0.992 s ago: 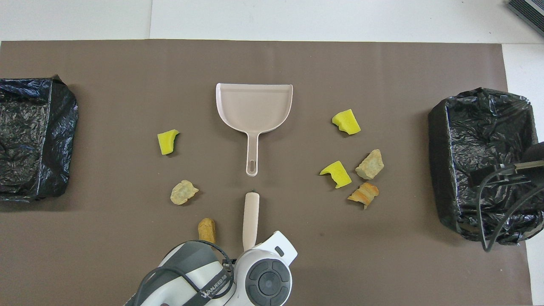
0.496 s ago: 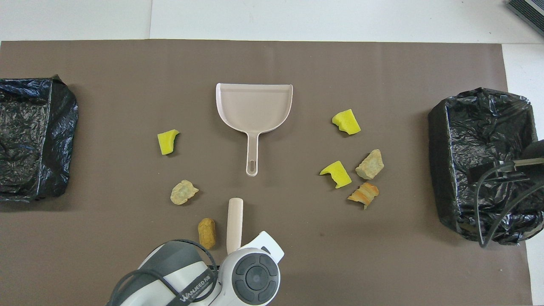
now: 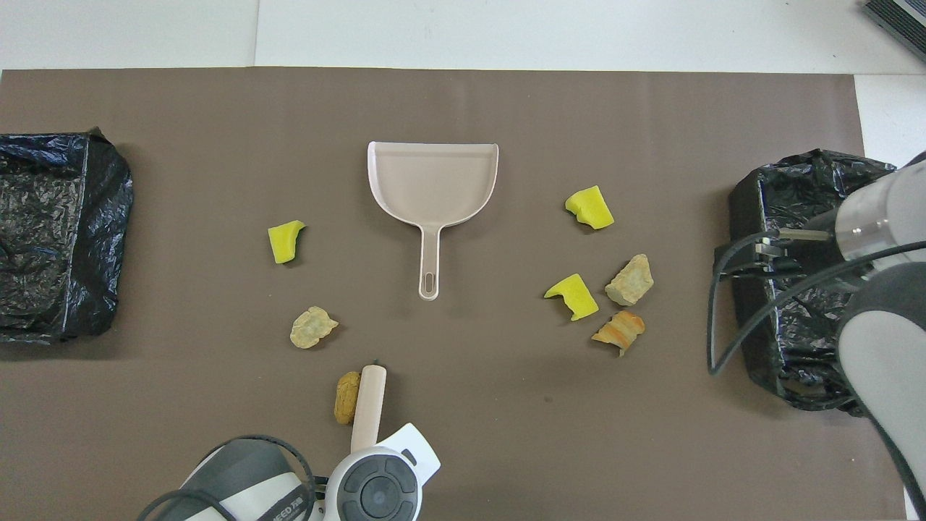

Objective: Sweep and dump trash in bin
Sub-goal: 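Grasp the dustpan handle with the right gripper while the left gripper lifts the brush, then sweep trash with the brush while the right gripper moves the dustpan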

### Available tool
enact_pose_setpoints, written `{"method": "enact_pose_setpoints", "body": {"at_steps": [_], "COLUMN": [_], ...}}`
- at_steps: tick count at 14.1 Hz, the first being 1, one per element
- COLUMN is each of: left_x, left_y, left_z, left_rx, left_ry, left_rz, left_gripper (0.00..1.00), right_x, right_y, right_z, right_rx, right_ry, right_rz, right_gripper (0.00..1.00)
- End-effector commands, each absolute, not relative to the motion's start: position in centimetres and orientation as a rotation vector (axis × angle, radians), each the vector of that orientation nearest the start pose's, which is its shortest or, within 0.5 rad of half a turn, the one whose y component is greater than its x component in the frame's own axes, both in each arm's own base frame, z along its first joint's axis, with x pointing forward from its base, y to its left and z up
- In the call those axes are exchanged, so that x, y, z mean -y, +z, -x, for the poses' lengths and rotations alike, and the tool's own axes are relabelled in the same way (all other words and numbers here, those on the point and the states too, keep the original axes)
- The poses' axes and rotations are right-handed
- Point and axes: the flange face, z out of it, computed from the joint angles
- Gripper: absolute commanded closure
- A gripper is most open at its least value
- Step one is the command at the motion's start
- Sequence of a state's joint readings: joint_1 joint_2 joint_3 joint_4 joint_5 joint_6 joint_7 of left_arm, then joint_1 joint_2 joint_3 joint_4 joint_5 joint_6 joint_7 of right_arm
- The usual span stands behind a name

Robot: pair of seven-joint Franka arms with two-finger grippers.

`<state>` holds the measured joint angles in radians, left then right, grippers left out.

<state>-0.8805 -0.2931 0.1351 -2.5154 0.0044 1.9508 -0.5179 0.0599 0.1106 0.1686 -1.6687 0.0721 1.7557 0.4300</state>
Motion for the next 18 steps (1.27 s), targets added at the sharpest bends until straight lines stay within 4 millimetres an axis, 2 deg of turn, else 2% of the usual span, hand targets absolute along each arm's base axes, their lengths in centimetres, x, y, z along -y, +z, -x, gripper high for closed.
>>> {"method": "enact_pose_setpoints", "body": {"at_steps": [1,4,6,8,10,11,12,13,16,18], "left_x": [22.1,18.8,19.0,16.9,16.3,15.7,15.2,14.0,11.1,9.8], "left_y": [34.9,35.2,37.1,39.0,40.8,41.7,43.0,44.3,44.9,44.2], "left_z": [-34.7,-40.5,-43.0,-44.9,-45.1,-44.7,-44.3,-44.3,-46.2,-48.7], "left_rx": [-0.405,-0.436,-0.416,-0.364,-0.348,-0.318,-0.305,-0.272,-0.260,-0.466], "left_ry": [0.320,0.258,0.206,0.176,0.201,0.221,0.211,0.184,0.083,0.024], "left_rz": [2.987,2.960,2.968,2.987,2.983,2.982,2.990,3.005,3.035,3.017], "left_gripper": [1.00,1.00,1.00,1.00,1.00,1.00,1.00,1.00,1.00,1.00], "right_x": [-17.0,-20.9,-24.3,-28.2,-31.7,-33.7,-35.5,-36.1,-39.3,-40.0], "right_y": [50.4,47.9,45.7,44.2,43.7,42.8,41.3,39.5,37.0,36.8], "right_z": [-59.9,-60.0,-60.1,-60.7,-61.2,-61.3,-61.5,-62.0,-61.5,-61.0], "right_rx": [-0.364,-0.421,-0.514,-0.566,-0.578,-0.572,-0.547,-0.530,-0.404,-0.380], "right_ry": [0.075,0.099,0.110,0.111,0.091,0.082,0.053,0.028,-0.005,0.002], "right_rz": [2.997,2.965,2.924,2.877,2.866,2.864,2.872,2.883,2.932,2.935], "right_gripper": [0.00,0.00,0.00,0.00,0.00,0.00,0.00,0.00,0.00,0.00]}}
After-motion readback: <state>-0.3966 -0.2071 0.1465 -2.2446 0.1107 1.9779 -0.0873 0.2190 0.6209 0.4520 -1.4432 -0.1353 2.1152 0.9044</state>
